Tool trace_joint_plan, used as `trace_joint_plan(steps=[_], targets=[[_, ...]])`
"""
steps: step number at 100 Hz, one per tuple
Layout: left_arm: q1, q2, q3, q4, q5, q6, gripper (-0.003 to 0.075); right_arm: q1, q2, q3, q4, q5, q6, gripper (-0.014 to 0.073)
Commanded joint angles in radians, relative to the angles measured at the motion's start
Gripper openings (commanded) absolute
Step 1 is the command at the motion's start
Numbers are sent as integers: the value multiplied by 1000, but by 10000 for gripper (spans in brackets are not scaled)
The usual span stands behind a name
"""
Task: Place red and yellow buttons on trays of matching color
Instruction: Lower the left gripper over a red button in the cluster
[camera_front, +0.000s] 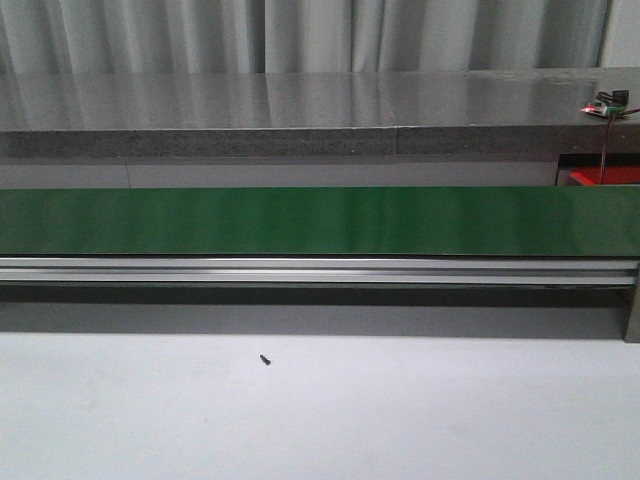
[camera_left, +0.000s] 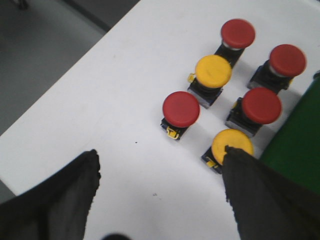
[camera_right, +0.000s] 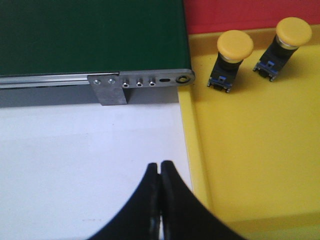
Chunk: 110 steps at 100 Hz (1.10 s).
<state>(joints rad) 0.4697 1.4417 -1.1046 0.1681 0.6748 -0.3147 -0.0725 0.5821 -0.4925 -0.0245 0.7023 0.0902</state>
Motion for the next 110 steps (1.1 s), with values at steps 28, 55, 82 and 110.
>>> trace_joint_plan(steps=[28,55,82,110], targets=[[115,212,-219,-304,80,205,555,-2,0,-27,-2,-57,-9,-68],[128,326,-332,-331,123,281,555,-2,0,-27,-2,-57,-9,-68],[101,412,-406,-352,169,351,555,-2,0,-27,-2,-57,-9,-68],[98,453,-411,-354,172,368,554,-2,0,-27,-2,-57,-9,-68]])
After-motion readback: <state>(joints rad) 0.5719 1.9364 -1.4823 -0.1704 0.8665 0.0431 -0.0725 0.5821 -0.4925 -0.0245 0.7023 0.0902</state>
